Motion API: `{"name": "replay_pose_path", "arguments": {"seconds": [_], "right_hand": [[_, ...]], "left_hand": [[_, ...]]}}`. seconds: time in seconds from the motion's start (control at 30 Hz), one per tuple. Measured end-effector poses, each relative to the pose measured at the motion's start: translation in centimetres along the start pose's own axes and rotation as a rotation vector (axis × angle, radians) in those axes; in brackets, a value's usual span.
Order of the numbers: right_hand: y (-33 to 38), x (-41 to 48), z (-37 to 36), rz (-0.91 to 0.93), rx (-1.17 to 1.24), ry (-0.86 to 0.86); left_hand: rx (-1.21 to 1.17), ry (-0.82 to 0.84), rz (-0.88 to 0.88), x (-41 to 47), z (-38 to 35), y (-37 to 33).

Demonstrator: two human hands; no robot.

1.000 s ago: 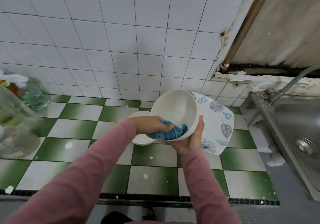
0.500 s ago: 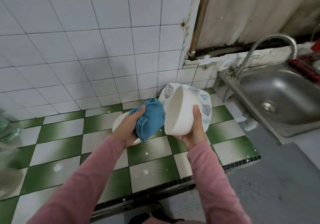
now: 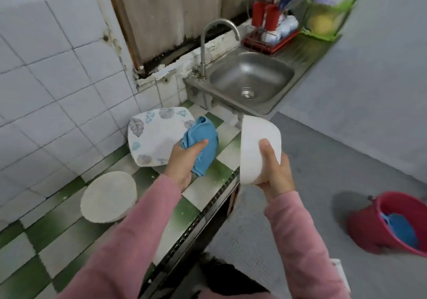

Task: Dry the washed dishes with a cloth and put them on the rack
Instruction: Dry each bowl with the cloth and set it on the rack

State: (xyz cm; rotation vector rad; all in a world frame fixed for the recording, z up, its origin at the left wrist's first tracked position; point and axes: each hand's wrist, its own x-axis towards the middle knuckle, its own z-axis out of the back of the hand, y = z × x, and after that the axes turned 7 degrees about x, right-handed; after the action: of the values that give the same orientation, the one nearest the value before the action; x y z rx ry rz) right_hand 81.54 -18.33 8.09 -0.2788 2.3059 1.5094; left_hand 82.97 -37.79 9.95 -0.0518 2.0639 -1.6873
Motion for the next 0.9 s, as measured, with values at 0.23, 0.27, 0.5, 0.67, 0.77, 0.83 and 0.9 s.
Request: {"name": "replay_pose_path", "arguments": {"seconds": [0.23, 0.27, 0.5, 0.67, 0.77, 0.83, 0.9], "right_hand": [[3.8, 0.1, 9.5, 0.102, 0.156, -0.272], [4.3, 0.5, 10.7, 0.117, 0.165, -0.302], [10.5, 6.0, 19.4, 0.196, 0.238, -0.441], [17.7, 12.6, 25.3, 0.282, 0.229, -0.473], [21.4, 16.0, 28.4, 0.304, 0.168, -0.468], [23.4, 18.2, 30.3, 0.305, 0.123, -0.457], [24.8, 20.7, 31.9, 0.292, 0.092, -0.462]], "left_hand": [[0.132, 0.241, 0.023, 1.1, -11.9, 2.1], [0.151, 0.267, 0.032, 1.4, -13.6, 2.4], [0.201, 0.412, 0.049, 4.7, -27.9, 3.7], [0.189, 0.440, 0.002, 8.0, -39.0, 4.0], [0.198, 0.455, -0.008, 10.1, -44.5, 3.9], [0.168, 0.442, -0.019, 11.4, -47.4, 4.0], [0.143, 0.401, -0.008, 12.6, -49.5, 4.2]]}}
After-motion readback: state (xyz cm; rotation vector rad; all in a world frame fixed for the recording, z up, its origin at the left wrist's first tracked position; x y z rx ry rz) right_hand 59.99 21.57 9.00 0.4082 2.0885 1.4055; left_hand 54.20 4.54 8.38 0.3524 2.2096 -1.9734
